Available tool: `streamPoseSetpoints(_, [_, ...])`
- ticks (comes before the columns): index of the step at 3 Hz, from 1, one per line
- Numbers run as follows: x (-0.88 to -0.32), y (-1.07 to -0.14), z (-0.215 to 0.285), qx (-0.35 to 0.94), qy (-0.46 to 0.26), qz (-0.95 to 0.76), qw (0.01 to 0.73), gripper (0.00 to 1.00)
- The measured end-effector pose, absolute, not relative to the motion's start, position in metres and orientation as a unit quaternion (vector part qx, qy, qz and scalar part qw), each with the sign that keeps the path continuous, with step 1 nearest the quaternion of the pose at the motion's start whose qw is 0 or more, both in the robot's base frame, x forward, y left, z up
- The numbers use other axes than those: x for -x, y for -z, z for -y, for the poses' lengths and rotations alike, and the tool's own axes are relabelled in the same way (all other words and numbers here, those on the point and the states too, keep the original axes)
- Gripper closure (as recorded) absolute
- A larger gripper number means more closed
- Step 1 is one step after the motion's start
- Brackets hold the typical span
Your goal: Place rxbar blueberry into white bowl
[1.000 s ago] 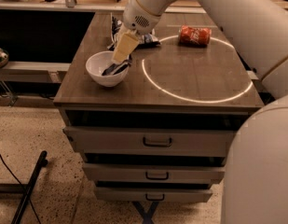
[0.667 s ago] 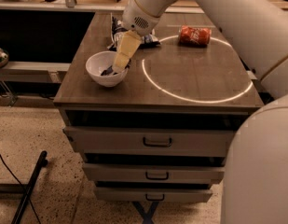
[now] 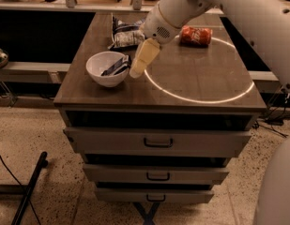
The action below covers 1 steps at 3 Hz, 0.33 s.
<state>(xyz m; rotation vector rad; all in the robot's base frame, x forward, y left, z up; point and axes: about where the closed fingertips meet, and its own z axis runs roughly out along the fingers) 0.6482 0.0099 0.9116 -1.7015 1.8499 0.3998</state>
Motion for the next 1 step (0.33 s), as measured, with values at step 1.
streamPoseSetpoints(1, [-0.6482,-0.9115,-0.0100,0.639,-0.150,-0.695,0.294,0.00])
